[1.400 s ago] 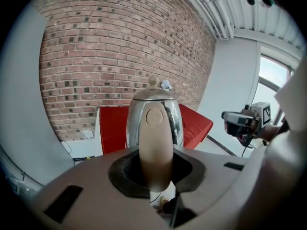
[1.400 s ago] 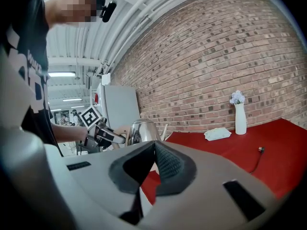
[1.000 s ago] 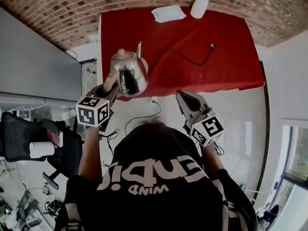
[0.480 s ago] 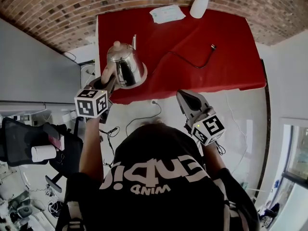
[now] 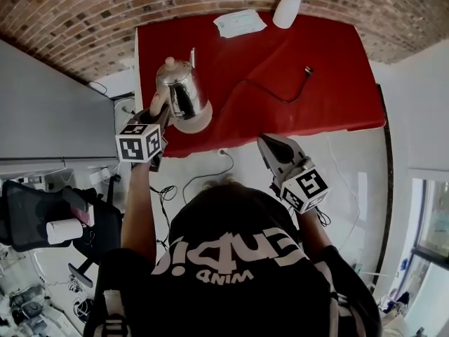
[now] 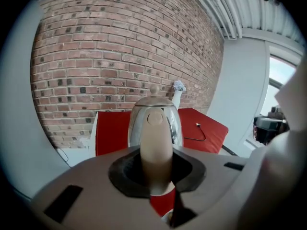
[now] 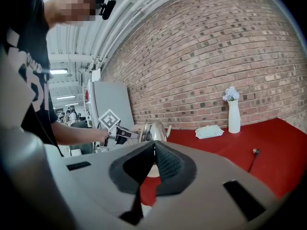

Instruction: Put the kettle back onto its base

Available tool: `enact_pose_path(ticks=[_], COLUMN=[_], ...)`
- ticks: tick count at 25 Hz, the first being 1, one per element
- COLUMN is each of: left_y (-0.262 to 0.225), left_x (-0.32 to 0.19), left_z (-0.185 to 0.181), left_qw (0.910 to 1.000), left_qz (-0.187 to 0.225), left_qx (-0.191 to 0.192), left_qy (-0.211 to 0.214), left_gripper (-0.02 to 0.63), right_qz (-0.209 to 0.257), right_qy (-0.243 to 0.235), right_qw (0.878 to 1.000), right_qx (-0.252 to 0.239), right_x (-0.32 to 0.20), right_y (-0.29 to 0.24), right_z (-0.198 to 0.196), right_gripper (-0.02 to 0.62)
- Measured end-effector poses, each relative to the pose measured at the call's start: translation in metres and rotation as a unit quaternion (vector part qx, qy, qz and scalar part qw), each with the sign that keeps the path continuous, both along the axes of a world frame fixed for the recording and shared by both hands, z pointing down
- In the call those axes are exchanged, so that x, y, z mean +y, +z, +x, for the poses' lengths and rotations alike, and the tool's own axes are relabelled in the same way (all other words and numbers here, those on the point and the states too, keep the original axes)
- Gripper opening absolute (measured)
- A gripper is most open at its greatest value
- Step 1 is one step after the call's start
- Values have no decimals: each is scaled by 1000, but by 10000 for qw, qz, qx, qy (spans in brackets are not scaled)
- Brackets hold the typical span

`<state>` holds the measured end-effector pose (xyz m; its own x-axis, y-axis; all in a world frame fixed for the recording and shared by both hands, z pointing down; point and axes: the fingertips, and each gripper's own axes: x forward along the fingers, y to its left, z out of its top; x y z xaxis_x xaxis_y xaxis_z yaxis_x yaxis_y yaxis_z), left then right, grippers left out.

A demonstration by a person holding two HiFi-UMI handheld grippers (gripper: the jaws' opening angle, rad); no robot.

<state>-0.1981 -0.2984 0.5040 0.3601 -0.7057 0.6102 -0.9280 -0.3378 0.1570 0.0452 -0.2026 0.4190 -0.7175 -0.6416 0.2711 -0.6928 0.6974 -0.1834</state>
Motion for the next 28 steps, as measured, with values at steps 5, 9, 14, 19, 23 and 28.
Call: enact_pose_path(ticks=[5, 9, 14, 19, 23, 28], left_y=[12, 20, 26, 34, 39, 41], left_x=[-3, 0, 3, 11, 14, 16], left_z=[3, 3, 6, 10, 12, 13], left_qw=[10000, 10000, 9998, 9989, 9981, 9973], left_qz=[-45, -26, 171, 437, 599, 708], left_qx=[1, -23, -87, -144, -149, -162], left_qy=[-37, -35, -9, 5, 46, 73], left_gripper=[77, 77, 77, 77, 77, 77], right_qz=[1, -18, -74, -82, -130, -122], right_qy=[37, 41, 2, -49, -73, -109], right_qw=[10000, 10000, 10000, 10000, 9999, 9999], right_qx=[-9, 6, 43, 12, 39, 52], right_x=[-1, 0, 1, 2, 2, 2], right_y=[1, 4, 5, 8, 12, 15], right_z=[2, 6, 6, 4, 4, 2], right_gripper=[21, 21, 21, 21, 20, 21])
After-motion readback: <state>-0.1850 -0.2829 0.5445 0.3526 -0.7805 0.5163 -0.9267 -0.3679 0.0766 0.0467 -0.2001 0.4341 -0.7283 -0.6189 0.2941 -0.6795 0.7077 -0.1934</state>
